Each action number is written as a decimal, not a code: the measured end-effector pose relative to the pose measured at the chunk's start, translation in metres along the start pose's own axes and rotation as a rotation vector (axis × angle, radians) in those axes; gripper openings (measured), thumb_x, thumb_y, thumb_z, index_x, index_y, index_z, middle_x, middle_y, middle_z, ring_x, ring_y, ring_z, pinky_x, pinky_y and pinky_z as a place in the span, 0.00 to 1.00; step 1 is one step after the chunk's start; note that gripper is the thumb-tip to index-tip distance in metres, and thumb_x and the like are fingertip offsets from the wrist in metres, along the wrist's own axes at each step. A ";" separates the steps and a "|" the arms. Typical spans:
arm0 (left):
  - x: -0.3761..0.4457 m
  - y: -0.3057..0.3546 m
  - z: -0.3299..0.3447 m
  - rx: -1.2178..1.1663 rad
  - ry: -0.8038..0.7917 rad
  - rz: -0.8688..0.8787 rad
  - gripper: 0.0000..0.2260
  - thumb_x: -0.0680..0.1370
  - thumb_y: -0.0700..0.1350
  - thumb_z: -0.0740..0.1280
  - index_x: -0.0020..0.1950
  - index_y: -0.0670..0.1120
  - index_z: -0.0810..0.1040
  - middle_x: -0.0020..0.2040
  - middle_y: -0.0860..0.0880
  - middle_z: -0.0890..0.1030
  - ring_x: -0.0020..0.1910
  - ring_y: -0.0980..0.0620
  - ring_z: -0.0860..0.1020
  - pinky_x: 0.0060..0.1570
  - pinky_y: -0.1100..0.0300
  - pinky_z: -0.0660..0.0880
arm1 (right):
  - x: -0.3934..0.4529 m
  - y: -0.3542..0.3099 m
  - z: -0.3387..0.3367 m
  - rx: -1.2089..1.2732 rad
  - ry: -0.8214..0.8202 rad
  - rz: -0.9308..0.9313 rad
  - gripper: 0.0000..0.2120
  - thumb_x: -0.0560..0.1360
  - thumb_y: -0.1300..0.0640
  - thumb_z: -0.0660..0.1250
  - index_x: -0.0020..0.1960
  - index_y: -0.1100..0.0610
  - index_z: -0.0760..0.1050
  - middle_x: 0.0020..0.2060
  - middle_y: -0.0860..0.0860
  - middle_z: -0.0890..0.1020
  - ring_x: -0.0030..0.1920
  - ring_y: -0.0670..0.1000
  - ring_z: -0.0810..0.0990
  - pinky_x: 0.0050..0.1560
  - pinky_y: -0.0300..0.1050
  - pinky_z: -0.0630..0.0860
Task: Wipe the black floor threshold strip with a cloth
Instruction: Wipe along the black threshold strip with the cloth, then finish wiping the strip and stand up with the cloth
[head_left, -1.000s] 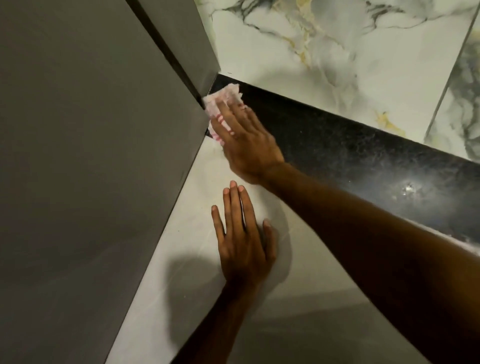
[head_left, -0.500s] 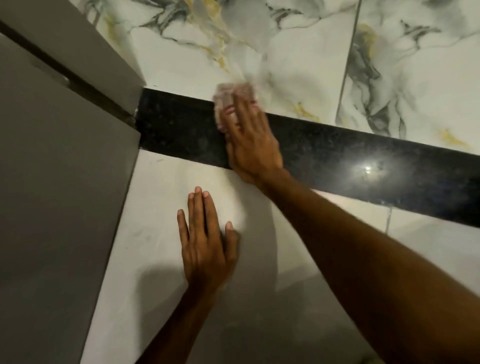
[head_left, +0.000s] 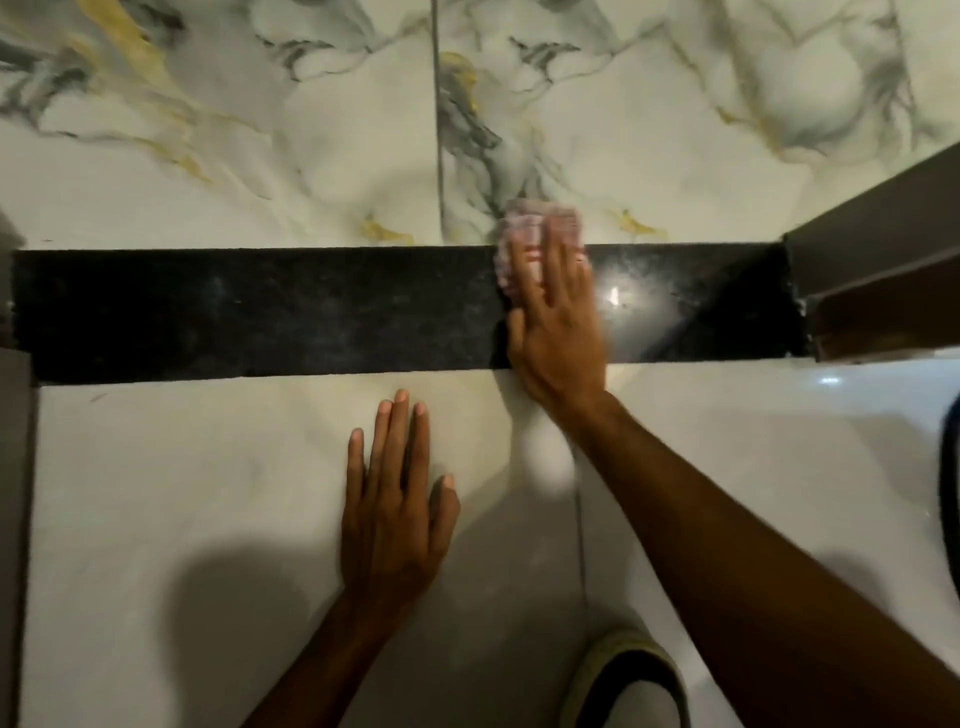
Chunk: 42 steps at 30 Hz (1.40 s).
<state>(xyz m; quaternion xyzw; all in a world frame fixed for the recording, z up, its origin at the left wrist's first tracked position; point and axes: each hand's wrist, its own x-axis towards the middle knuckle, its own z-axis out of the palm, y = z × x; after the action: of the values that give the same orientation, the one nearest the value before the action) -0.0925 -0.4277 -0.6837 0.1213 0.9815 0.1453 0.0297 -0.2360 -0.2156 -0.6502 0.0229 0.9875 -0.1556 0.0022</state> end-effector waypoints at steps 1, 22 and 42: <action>0.003 0.006 0.000 0.002 -0.018 0.032 0.32 0.85 0.52 0.58 0.87 0.42 0.58 0.88 0.40 0.58 0.88 0.42 0.57 0.87 0.40 0.53 | -0.009 0.001 0.001 0.005 -0.010 -0.068 0.33 0.86 0.54 0.56 0.88 0.54 0.50 0.88 0.58 0.49 0.88 0.58 0.45 0.89 0.57 0.45; 0.059 0.065 0.007 0.080 -0.186 0.226 0.33 0.86 0.57 0.52 0.88 0.44 0.54 0.89 0.41 0.54 0.88 0.41 0.54 0.88 0.47 0.40 | -0.086 0.154 -0.042 -0.053 0.157 0.422 0.27 0.88 0.50 0.56 0.86 0.51 0.59 0.87 0.58 0.57 0.87 0.60 0.54 0.85 0.61 0.62; -0.020 0.198 -0.349 0.010 -0.574 0.200 0.40 0.84 0.68 0.38 0.87 0.43 0.57 0.87 0.38 0.59 0.86 0.38 0.60 0.84 0.39 0.57 | -0.231 -0.041 -0.358 0.610 -0.427 0.918 0.24 0.87 0.63 0.60 0.83 0.53 0.67 0.79 0.54 0.73 0.80 0.54 0.71 0.83 0.47 0.65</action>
<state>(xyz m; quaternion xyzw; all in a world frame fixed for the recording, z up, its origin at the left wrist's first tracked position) -0.0608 -0.3459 -0.2914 0.2537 0.9169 0.1026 0.2905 -0.0058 -0.1549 -0.2941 0.4158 0.7648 -0.4171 0.2611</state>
